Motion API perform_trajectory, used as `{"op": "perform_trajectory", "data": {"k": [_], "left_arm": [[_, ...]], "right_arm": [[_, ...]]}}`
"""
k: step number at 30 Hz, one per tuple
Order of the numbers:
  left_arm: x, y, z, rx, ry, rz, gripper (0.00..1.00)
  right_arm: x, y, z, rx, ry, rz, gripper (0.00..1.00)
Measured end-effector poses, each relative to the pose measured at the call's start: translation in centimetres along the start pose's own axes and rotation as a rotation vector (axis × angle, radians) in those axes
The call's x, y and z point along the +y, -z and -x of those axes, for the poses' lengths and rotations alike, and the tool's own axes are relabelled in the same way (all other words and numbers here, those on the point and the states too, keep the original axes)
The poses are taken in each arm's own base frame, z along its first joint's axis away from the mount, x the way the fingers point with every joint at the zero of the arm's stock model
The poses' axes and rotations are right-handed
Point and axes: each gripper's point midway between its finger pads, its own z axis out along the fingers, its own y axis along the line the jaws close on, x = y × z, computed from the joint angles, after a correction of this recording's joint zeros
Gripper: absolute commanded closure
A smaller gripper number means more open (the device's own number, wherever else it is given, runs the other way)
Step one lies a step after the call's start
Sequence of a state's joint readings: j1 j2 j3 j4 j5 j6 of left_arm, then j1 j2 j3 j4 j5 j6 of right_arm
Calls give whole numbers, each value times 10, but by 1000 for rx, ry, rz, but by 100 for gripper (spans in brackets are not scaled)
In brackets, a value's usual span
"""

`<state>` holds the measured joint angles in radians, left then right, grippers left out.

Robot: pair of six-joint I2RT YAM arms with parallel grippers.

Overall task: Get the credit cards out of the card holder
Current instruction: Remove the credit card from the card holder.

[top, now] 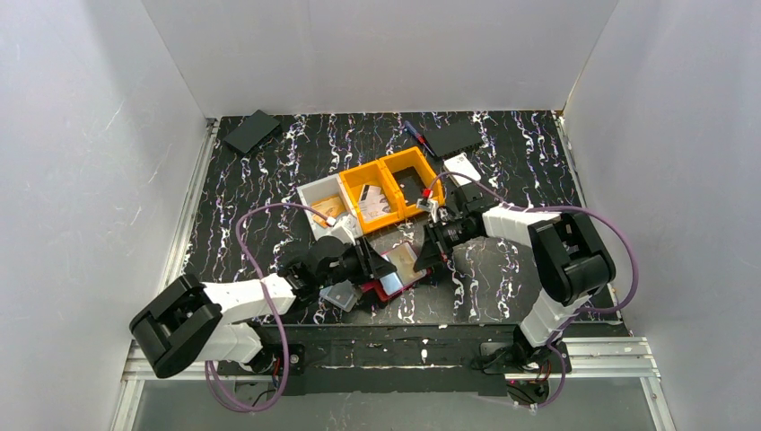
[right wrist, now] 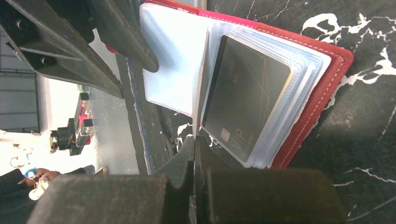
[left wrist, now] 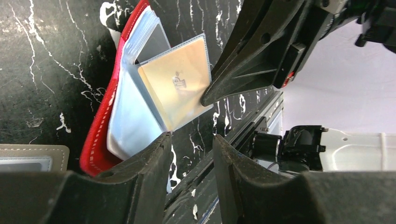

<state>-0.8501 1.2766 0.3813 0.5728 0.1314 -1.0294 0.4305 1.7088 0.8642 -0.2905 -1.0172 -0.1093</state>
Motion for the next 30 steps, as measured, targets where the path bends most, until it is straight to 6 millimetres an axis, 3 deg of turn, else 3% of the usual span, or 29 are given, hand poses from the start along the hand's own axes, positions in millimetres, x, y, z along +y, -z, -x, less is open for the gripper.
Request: {"op": "perform_trajectory", "data": {"k": [7,15,25,28,30], "left_arm": [[-10,6,9,-36,-2,-40,64],[-6,4,10,-35,2,-30,64],[16,-22,-7,65,34,47,62],[17,-29,-9,84,39,46,58],[17,-31,-10,88,44,45,53]], "right_arm": [[0,12,4,-49,-12,35,99],[0,14,2,-57,-6,40,99],[-9,11,0,-28,52,-62,99],[-8,5,-4,-2,70,-71,98],[-6,1,-6,13,82,-71,92]]}}
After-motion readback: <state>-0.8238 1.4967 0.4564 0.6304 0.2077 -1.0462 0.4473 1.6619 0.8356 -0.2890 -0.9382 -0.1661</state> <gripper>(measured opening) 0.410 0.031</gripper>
